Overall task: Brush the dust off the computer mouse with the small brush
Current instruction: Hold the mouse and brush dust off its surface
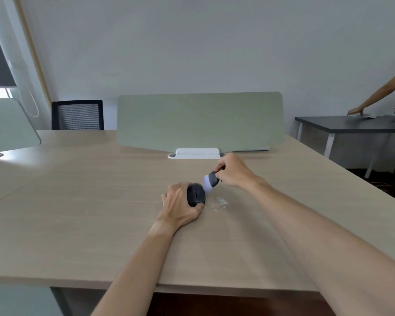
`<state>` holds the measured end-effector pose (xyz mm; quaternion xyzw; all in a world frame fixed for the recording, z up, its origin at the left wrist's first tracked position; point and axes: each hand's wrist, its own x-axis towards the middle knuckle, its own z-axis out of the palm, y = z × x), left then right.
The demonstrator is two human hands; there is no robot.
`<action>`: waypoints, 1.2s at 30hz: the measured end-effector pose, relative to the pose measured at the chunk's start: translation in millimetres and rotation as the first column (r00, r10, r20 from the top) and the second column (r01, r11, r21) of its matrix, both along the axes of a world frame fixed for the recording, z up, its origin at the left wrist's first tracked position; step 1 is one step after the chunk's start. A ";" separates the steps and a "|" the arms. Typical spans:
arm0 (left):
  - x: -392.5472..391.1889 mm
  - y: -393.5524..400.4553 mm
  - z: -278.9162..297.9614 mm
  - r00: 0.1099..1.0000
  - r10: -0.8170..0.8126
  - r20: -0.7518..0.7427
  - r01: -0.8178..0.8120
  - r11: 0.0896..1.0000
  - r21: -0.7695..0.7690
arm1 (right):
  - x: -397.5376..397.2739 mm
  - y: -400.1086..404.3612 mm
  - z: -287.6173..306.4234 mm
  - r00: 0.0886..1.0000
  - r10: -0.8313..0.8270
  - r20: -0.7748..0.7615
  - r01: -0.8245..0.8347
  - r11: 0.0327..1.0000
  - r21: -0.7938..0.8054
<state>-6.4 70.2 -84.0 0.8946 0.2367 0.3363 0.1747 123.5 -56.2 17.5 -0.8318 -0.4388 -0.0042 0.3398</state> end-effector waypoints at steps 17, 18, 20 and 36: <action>-2.1 1.6 3.0 0.988 -0.150 -0.040 0.151 0.988 0.010 | -8.0 -4.5 0.6 0.984 0.114 -0.135 -0.113 0.993 0.012; -2.2 1.3 3.5 0.988 -0.153 -0.028 0.154 0.988 0.007 | -10.4 -4.9 -0.7 0.981 0.123 -0.147 -0.127 0.992 -0.015; -1.7 1.6 2.8 0.988 -0.149 -0.035 0.149 0.989 0.001 | -11.2 -4.9 -5.7 0.984 0.124 -0.125 -0.130 0.990 -0.047; -3.5 -0.4 6.8 0.991 -0.131 -0.033 0.130 0.991 -0.035 | 0.7 -2.3 -17.1 0.999 0.037 -0.005 -0.037 0.999 -0.010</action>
